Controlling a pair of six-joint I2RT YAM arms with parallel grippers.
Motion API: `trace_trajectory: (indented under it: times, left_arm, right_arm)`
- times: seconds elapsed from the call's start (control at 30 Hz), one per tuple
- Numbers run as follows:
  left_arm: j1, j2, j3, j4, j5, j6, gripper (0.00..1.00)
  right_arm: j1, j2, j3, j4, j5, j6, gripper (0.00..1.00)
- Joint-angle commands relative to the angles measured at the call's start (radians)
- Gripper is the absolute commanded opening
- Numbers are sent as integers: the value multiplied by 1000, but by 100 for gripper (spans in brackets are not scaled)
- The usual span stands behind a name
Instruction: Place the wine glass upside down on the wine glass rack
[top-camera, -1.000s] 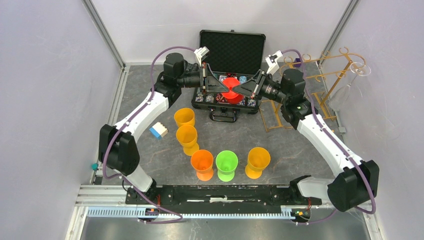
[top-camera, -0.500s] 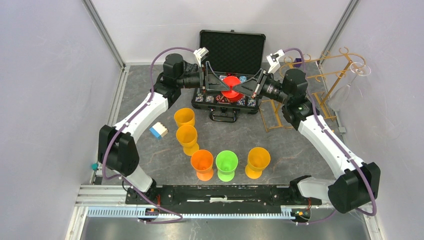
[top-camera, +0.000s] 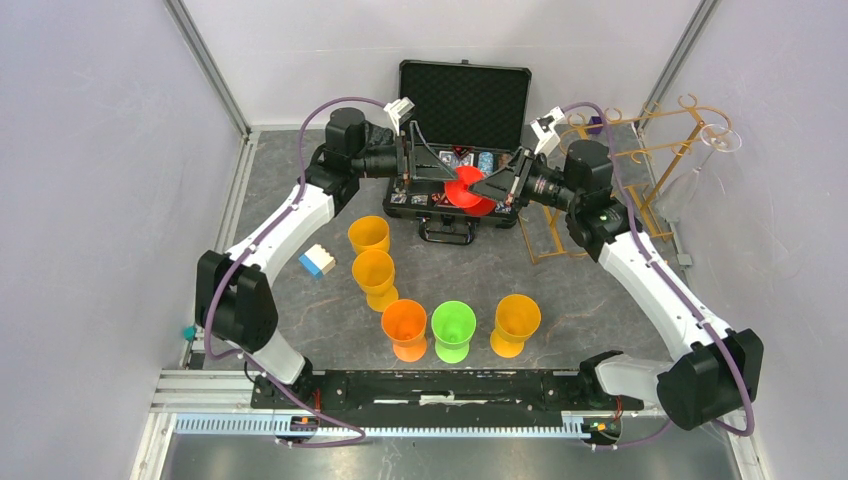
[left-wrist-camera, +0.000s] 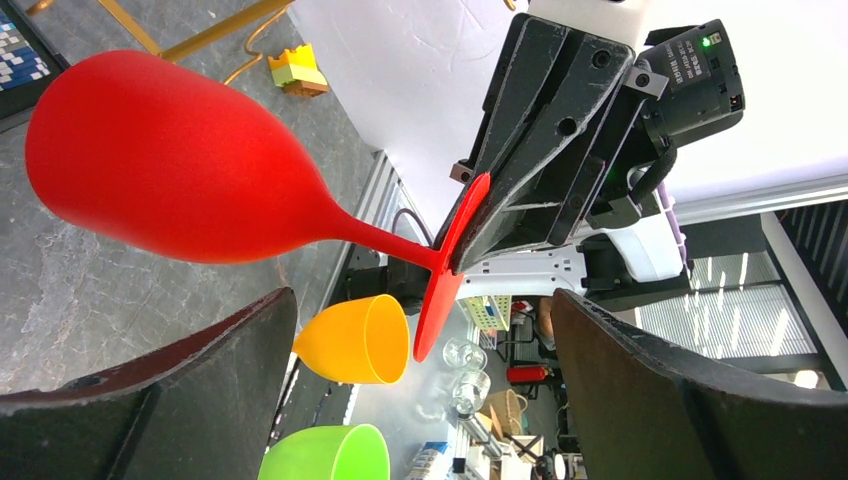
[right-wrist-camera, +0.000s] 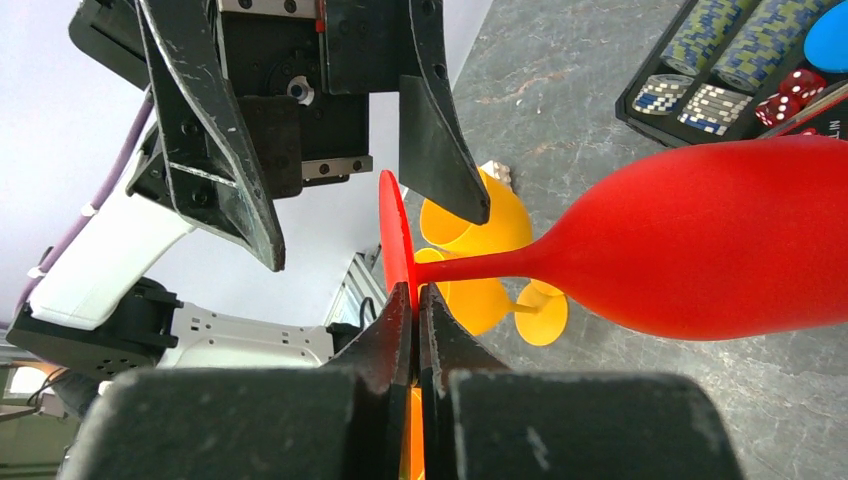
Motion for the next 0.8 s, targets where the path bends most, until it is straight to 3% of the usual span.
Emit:
trace_trajectory:
  times: [0.0, 0.77]
  left_arm:
    - [15, -30, 35, -25, -19, 70, 100]
    - [47, -21, 42, -162, -49, 166, 100]
  right_arm:
    - [-5, -31, 21, -14, 3, -45, 0]
    - [-5, -81, 20, -182, -33, -126, 0]
